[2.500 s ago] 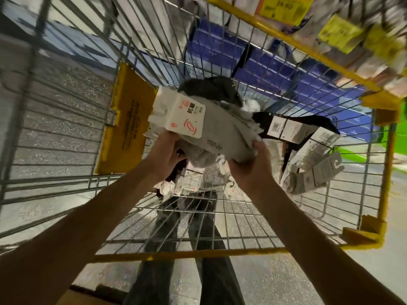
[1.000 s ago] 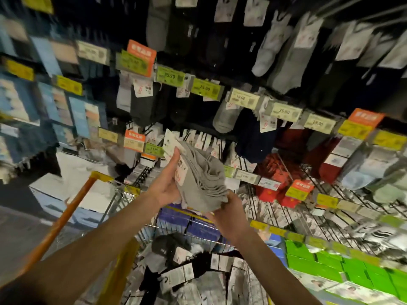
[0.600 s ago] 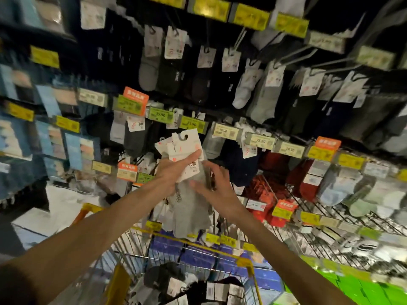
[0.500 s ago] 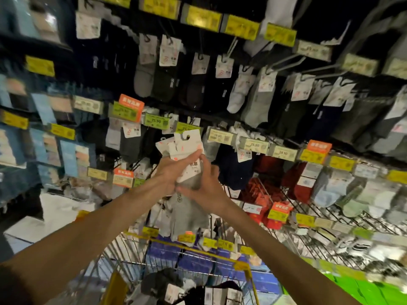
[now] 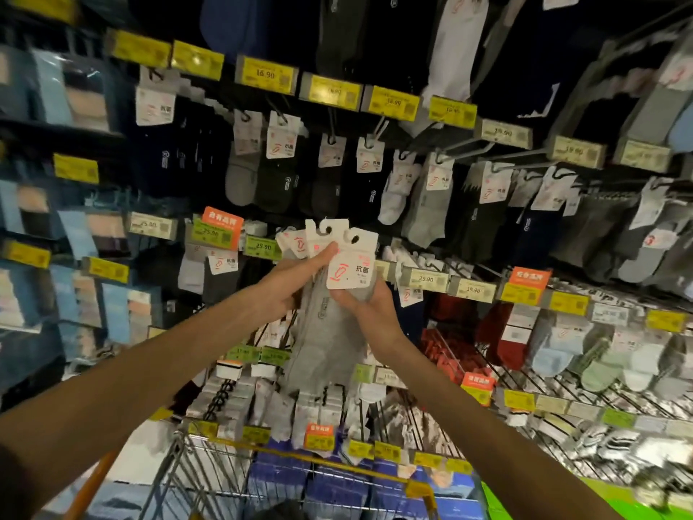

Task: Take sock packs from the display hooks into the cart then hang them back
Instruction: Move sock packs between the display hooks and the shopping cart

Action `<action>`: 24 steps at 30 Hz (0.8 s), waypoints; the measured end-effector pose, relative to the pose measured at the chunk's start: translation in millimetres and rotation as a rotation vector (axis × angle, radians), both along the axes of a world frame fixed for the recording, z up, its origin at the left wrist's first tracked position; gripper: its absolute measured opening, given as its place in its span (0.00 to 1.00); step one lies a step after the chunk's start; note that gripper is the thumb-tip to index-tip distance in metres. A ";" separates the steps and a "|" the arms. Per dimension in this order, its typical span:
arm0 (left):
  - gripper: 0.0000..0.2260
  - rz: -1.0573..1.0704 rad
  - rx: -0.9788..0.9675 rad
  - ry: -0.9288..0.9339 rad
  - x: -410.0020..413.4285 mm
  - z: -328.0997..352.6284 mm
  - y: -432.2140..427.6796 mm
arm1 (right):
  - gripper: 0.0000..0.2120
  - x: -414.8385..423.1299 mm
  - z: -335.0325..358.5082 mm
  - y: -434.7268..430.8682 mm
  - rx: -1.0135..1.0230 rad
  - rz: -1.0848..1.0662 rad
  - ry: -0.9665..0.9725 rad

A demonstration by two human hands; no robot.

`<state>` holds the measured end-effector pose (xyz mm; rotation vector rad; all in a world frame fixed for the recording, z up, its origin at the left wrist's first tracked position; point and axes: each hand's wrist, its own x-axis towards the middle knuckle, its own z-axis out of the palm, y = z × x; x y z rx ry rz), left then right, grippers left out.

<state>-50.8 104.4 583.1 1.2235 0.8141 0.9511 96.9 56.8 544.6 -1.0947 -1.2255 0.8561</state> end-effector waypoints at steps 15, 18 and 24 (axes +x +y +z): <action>0.12 0.073 0.075 -0.040 -1.4 37.3 39.1 | 0.24 36.0 55.7 11.1 -0.062 -0.001 0.348; 0.11 0.102 0.050 0.001 13.4 35.6 43.9 | 0.25 39.9 53.5 12.2 -0.096 -0.035 0.386; 0.13 0.043 -0.009 -0.032 45.2 27.2 43.0 | 0.23 53.4 55.0 -4.0 -0.094 -0.036 0.347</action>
